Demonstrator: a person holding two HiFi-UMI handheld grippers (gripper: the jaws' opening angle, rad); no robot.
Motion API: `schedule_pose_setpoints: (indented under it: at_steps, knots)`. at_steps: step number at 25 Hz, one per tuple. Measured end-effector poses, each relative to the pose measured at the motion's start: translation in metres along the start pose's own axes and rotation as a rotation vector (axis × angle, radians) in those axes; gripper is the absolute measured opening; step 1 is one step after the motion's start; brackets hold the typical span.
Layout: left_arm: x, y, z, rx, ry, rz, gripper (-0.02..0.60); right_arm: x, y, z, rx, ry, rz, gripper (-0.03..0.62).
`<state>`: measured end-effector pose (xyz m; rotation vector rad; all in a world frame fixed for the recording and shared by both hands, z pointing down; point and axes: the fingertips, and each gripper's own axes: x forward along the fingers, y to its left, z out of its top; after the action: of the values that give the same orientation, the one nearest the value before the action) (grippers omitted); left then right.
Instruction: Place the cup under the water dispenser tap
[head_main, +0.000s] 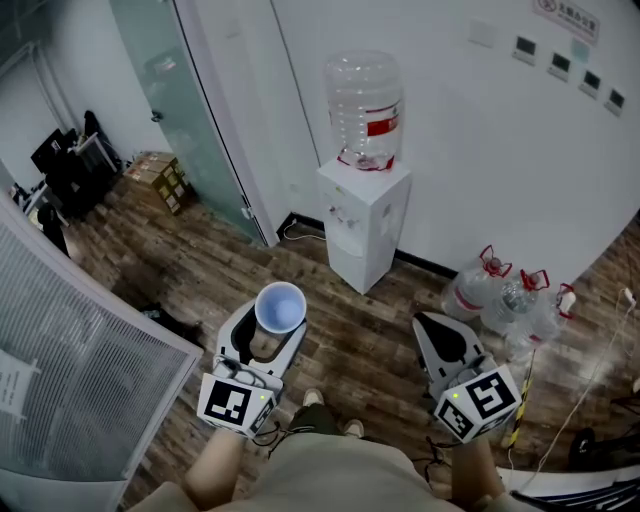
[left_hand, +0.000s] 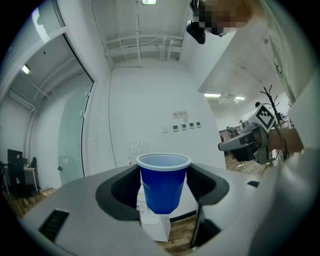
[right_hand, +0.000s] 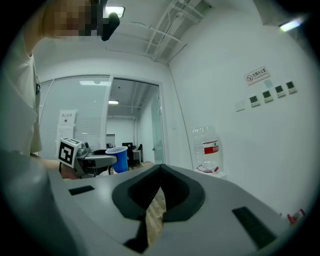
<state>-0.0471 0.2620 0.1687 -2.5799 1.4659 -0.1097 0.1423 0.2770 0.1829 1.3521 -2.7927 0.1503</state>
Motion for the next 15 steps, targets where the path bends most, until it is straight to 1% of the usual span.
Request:
schedule_pose_setpoints:
  at_steps: [6,11,15]
  knots:
    - [0.010,0.002,0.000,-0.004,-0.028,-0.012,0.290,0.009,-0.016,-0.001,0.009,-0.015,-0.020,0.006]
    - [0.028,0.011,-0.006,-0.002,-0.027,-0.027,0.290,0.028,-0.024,-0.003,0.007,0.000,-0.013,0.006]
    - [0.048,0.026,-0.015,0.000,-0.023,-0.025,0.290,0.047,-0.040,-0.007,0.024,0.018,-0.026,0.006]
